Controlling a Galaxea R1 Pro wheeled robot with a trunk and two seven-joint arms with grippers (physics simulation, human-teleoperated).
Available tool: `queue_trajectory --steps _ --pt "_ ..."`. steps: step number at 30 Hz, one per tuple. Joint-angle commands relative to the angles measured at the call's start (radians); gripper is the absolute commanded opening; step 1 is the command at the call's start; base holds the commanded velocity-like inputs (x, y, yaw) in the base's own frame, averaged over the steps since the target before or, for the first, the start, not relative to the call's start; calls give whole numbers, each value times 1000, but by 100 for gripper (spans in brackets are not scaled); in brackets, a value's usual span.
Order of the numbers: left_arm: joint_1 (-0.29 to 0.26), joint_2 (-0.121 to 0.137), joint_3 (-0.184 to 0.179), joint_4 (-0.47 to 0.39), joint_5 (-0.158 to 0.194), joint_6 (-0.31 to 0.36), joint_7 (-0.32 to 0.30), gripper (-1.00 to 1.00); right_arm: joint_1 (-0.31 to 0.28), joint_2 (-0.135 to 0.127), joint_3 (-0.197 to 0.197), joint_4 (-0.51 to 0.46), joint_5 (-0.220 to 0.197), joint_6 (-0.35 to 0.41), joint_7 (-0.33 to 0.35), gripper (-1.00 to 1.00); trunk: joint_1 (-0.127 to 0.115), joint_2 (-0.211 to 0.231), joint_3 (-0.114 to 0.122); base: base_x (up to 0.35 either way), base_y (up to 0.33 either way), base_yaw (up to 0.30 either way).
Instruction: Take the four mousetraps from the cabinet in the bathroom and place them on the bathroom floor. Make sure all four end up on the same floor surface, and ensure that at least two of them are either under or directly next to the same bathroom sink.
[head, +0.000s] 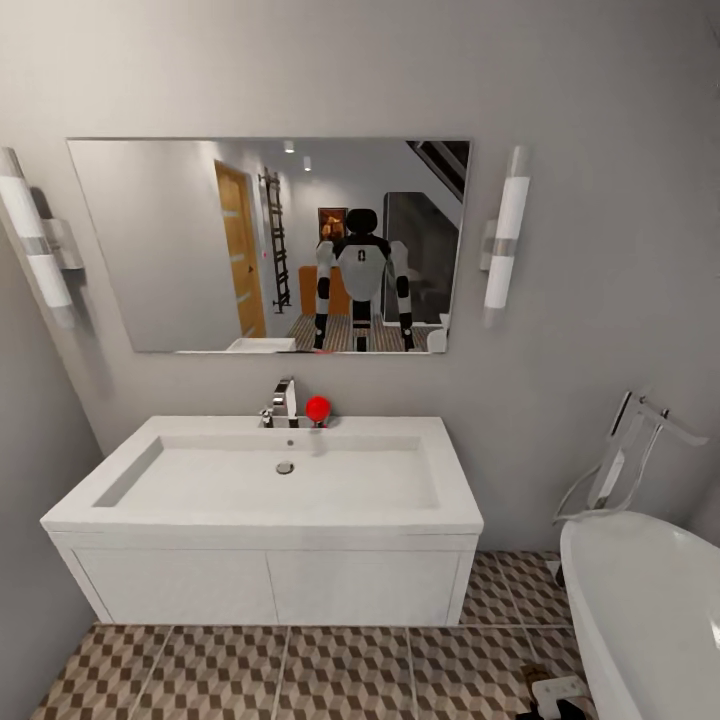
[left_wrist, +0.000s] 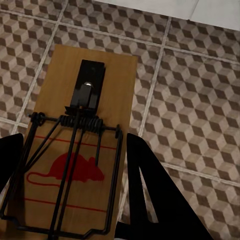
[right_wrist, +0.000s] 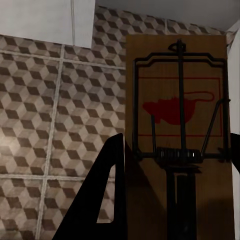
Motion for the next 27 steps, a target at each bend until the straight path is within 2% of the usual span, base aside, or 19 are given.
queue_trajectory --steps 1,7,18,27 --pt "-1 0 -7 3 -3 -4 6 -100 -2 0 9 4 -6 -6 -1 -100 1 -2 -2 0 0 0" --pt "-1 0 -7 3 -4 -4 7 -100 -2 0 10 4 -4 -6 4 -100 1 -2 -2 74 0 0" --pt "-1 1 -7 3 -4 -4 7 -100 -2 0 10 4 -4 -6 5 -100 1 -2 -2 277 0 0" --pt "-1 1 -7 3 -4 -4 7 -100 -2 0 10 4 -4 -7 5 -100 1 -2 -2 37 2 0"
